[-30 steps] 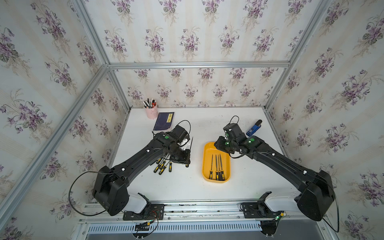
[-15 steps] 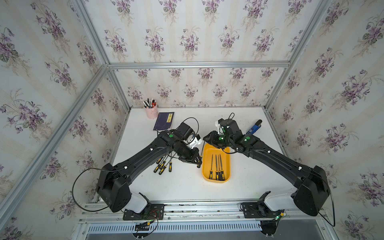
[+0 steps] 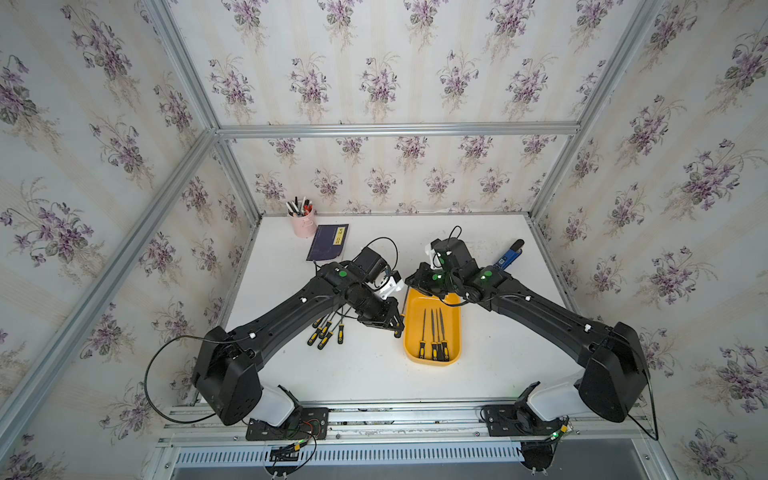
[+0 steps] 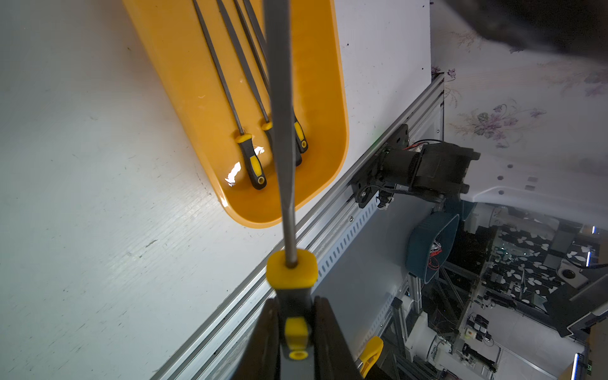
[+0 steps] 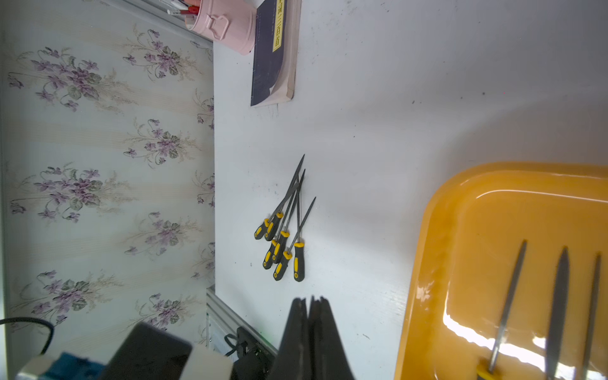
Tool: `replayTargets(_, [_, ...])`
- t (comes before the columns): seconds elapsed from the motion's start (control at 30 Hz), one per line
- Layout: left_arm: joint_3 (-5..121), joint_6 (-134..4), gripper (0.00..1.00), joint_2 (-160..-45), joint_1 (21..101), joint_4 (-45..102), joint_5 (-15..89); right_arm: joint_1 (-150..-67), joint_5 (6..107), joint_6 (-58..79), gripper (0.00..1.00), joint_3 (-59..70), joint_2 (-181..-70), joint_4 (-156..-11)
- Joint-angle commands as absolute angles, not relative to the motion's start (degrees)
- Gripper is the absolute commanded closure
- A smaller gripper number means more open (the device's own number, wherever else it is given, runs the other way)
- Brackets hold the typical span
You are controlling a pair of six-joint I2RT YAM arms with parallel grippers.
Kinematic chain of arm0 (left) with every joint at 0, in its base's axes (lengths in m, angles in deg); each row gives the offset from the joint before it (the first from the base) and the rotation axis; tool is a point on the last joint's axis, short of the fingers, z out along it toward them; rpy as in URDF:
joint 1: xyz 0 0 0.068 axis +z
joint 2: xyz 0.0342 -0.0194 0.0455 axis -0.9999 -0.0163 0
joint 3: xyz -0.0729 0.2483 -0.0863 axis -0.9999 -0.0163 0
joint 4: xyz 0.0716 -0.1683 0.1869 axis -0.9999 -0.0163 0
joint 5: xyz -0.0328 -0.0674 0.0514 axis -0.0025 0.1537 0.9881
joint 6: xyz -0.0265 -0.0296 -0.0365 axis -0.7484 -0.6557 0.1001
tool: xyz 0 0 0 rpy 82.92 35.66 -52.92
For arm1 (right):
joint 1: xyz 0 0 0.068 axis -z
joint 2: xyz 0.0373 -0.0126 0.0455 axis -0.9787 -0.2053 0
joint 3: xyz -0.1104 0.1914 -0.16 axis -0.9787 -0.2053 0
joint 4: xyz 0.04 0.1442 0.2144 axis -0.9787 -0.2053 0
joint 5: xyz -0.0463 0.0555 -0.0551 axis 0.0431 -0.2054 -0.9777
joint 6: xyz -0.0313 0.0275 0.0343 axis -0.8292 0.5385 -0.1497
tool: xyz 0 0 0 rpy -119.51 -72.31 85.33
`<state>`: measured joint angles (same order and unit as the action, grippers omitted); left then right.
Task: Put the file tool into the storage box
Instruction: Place the file tool in the storage box.
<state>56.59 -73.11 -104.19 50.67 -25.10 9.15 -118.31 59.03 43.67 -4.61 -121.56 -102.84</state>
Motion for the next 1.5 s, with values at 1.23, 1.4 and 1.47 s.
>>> replayTargets(1.23, [51.30, -70.87, 0.00, -103.78, 58.89, -25.60, 10.37, -116.38, 46.48, 29.18, 1.00, -4.53, -134.13, -119.65])
replayTargets(1.4, [50.84, -70.25, 0.00, -104.07, 59.23, -25.42, 10.19, -116.58, 46.17, 29.52, 1.00, -4.80, -135.68, -119.06])
replayTargets(1.47, [50.79, -69.92, 0.00, -104.40, 59.43, -25.50, 10.00, -116.69, 46.50, 29.67, 1.00, -4.94, -136.10, -118.65])
